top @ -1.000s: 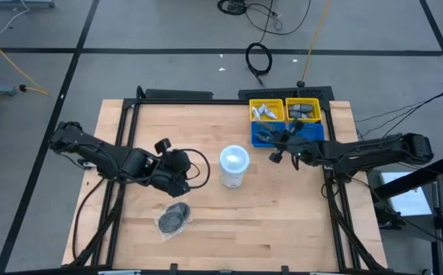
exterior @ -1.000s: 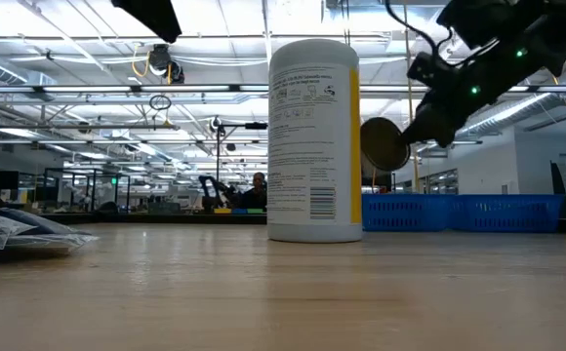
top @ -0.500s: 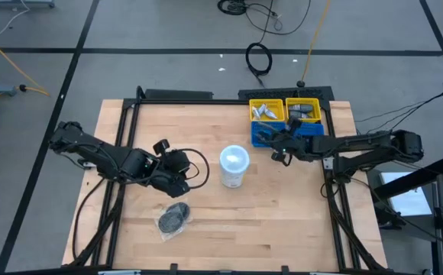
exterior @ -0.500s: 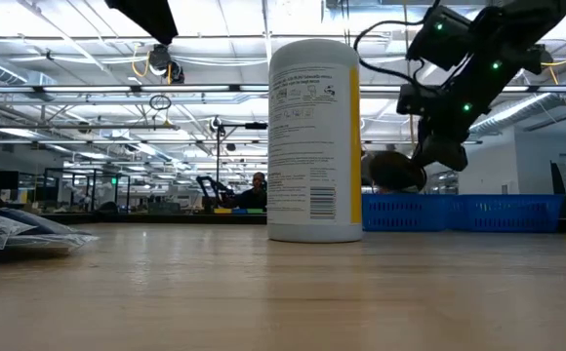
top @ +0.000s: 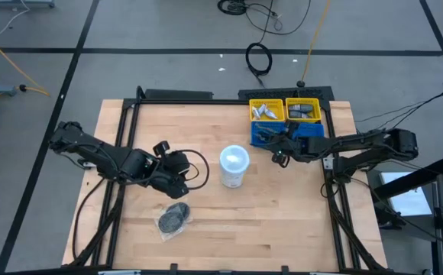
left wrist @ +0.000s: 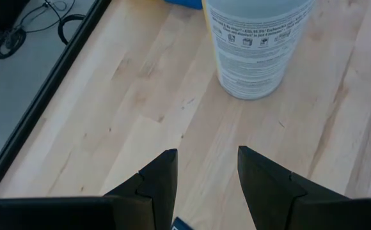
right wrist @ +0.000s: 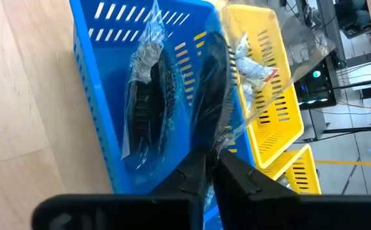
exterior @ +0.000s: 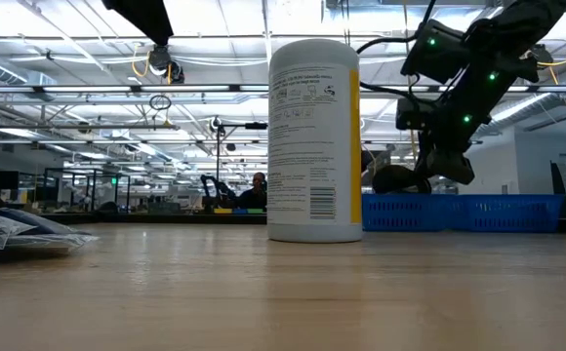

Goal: Pick & Place Travel size toiletries
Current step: Put the black hair brush into the left blue bin

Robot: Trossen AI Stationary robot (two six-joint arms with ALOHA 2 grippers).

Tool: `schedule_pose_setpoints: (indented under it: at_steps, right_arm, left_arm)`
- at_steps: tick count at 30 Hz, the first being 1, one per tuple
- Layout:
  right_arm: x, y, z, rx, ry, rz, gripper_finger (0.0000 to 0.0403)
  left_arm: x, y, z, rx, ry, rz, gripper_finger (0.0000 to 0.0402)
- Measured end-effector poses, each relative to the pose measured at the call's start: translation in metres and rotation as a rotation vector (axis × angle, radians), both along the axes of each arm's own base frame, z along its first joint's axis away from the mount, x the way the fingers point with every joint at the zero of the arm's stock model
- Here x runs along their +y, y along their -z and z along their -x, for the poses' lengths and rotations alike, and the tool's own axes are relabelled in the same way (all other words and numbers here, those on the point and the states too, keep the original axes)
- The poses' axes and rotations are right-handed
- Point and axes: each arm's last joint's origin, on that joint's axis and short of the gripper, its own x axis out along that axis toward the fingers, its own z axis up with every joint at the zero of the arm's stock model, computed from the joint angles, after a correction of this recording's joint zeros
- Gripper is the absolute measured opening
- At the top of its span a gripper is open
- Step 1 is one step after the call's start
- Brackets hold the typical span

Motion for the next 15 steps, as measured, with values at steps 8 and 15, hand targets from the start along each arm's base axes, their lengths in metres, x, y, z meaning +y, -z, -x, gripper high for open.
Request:
schedule_pose_setpoints:
  at_steps: [8,15]
  right_arm:
    - [-0.0002,-0.0005,-0.0008,0.005,-0.013,0.009,0.0068]
    - [0.0013,-0.0030,-0.0032,-0.027,-0.023,0.018,0.0141]
  left_arm:
    - [0.0008,0.0008,0.0018,0.011,-0.020,0.004,0.0159]
    - [-0.0001,0.0011,0.0020,0.017,-0.015,0.024,0.0159]
